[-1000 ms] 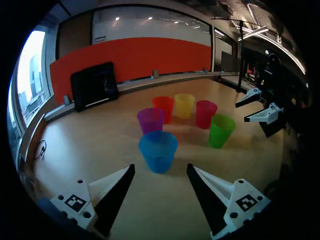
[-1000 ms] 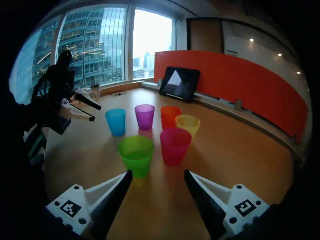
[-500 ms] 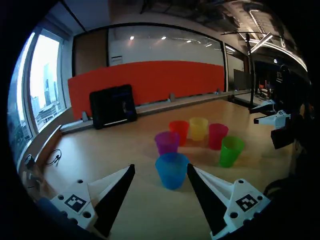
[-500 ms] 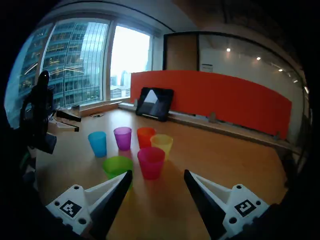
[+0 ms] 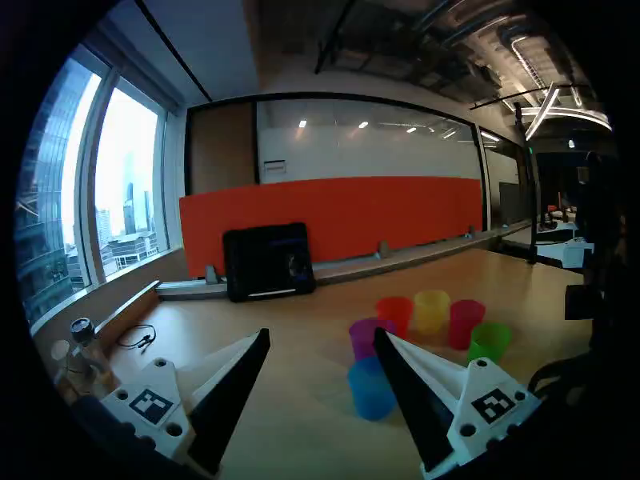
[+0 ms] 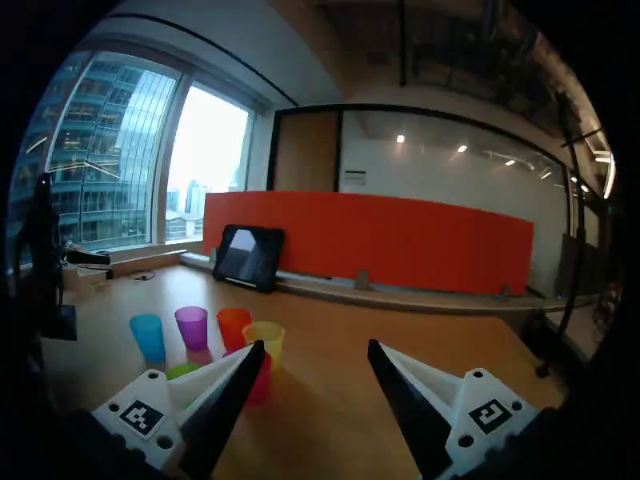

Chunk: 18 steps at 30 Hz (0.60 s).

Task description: Pour water

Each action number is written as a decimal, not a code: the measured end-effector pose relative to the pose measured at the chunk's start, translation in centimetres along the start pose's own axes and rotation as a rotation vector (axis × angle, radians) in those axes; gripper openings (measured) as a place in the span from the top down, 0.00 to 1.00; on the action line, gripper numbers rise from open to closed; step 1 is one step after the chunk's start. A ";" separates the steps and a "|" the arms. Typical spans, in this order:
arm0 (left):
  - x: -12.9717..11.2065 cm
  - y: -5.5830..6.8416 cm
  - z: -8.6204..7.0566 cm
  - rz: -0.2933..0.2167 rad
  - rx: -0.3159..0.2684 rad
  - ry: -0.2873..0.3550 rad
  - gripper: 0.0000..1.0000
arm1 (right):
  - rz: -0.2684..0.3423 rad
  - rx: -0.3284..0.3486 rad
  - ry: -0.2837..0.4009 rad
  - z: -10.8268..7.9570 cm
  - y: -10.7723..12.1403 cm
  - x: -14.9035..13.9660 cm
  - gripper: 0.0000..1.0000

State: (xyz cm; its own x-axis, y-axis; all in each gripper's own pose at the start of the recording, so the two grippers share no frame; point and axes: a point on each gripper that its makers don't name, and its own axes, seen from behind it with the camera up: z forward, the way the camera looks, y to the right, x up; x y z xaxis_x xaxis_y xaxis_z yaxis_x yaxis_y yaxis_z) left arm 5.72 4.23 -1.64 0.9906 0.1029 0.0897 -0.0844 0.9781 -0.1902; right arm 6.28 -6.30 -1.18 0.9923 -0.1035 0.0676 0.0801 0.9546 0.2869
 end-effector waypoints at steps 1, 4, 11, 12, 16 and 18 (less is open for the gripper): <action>0.3 -0.1 -0.1 0.000 0.007 0.012 0.04 | 0.002 -0.019 0.015 0.0 0.3 0.4 0.00; 1.1 -0.2 -0.2 0.001 0.026 0.046 0.04 | 0.009 -0.077 0.063 -0.3 1.3 1.6 0.00; 2.5 -0.5 -0.5 -0.007 0.081 0.106 0.03 | 0.019 -0.197 0.171 -1.3 3.1 4.0 0.00; 2.7 -0.6 -0.6 -0.010 0.092 0.114 0.04 | 0.021 -0.214 0.185 -1.5 3.3 4.3 0.00; 3.3 -1.1 -0.9 -0.026 0.129 0.140 0.04 | 0.029 -0.266 0.214 -2.0 4.0 4.7 0.00; 3.4 -1.3 -1.0 -0.035 0.142 0.146 0.04 | 0.032 -0.285 0.219 -2.3 4.2 4.7 0.00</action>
State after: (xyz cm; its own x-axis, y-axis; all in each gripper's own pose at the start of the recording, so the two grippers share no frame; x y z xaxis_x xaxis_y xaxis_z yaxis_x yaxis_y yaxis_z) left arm 9.29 3.14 -2.09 0.9974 0.0508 -0.0507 -0.0533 0.9974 -0.0490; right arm 11.48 -2.13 -1.83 0.9890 -0.0393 -0.1429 0.0408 0.9991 0.0081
